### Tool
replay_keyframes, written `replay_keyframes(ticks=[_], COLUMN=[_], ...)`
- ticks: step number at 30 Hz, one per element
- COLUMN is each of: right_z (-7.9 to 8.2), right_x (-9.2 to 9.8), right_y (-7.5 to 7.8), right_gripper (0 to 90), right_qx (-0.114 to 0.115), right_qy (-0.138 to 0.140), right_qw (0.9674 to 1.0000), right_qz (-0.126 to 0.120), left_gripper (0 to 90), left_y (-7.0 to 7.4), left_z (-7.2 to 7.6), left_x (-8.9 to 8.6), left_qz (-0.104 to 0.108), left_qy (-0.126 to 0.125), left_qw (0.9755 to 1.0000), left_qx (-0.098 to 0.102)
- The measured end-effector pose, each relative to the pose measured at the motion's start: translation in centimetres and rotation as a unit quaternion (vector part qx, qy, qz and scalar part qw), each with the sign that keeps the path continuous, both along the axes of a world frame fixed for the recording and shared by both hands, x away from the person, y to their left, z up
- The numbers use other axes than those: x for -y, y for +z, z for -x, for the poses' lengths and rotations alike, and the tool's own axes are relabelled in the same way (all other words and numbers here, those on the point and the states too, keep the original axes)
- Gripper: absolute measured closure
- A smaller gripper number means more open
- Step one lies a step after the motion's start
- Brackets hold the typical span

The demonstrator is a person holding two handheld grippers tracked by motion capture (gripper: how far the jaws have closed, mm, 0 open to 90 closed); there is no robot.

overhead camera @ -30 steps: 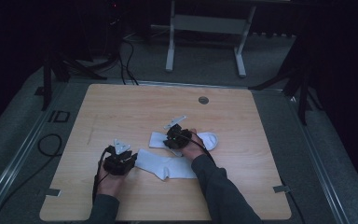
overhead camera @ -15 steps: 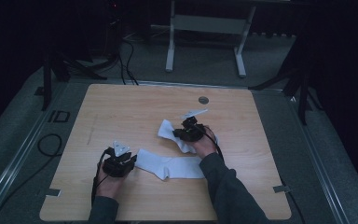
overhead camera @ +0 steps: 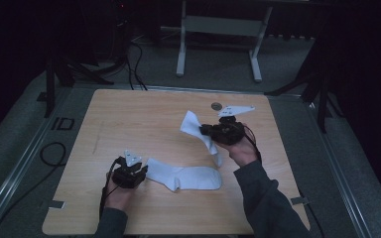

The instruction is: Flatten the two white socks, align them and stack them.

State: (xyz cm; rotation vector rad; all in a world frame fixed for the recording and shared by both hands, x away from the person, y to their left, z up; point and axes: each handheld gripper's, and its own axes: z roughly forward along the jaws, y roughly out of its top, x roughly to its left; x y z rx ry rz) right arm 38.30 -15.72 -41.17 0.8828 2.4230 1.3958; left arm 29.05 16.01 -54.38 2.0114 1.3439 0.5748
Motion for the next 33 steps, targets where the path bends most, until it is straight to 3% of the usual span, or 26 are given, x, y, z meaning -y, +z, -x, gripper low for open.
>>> replay_keyframes(ticks=[8, 12, 18, 20, 23, 33], right_z=[4.2, 5.9, 6.8, 6.4, 5.9, 5.0], right_x=[1.5, 2.2, 1.4, -0.3, -1.8, -6.1], right_y=[3.4, 3.5, 1.0, -1.1, -2.7, -5.5], right_gripper=[83.3, 83.1, 83.0, 83.0, 83.0, 83.1], right_qx=[0.051, 0.049, 0.021, 0.001, -0.010, -0.036], right_qy=[0.025, 0.035, 0.043, 0.048, 0.047, 0.060], right_qw=[0.9979, 0.9975, 0.9982, 0.9985, 0.9987, 0.9975], right_qz=[-0.030, -0.039, -0.036, -0.026, -0.017, 0.000], left_gripper=[70.2, 70.2, 70.0, 70.0, 70.0, 70.0], left_y=[0.0, 0.0, -0.1, 0.0, 0.0, 0.2], left_z=[-0.1, -0.1, -0.2, -0.2, -0.2, -0.1], left_x=[-0.1, -0.1, 0.0, -0.1, -0.3, -0.9], left_qz=[-0.001, 0.000, -0.002, -0.003, 0.000, 0.009], left_qy=[0.000, 0.001, 0.001, 0.001, 0.004, 0.012], left_qw=[1.0000, 1.0000, 1.0000, 1.0000, 1.0000, 0.9999], left_qx=[-0.001, 0.000, 0.000, -0.001, 0.000, 0.003])
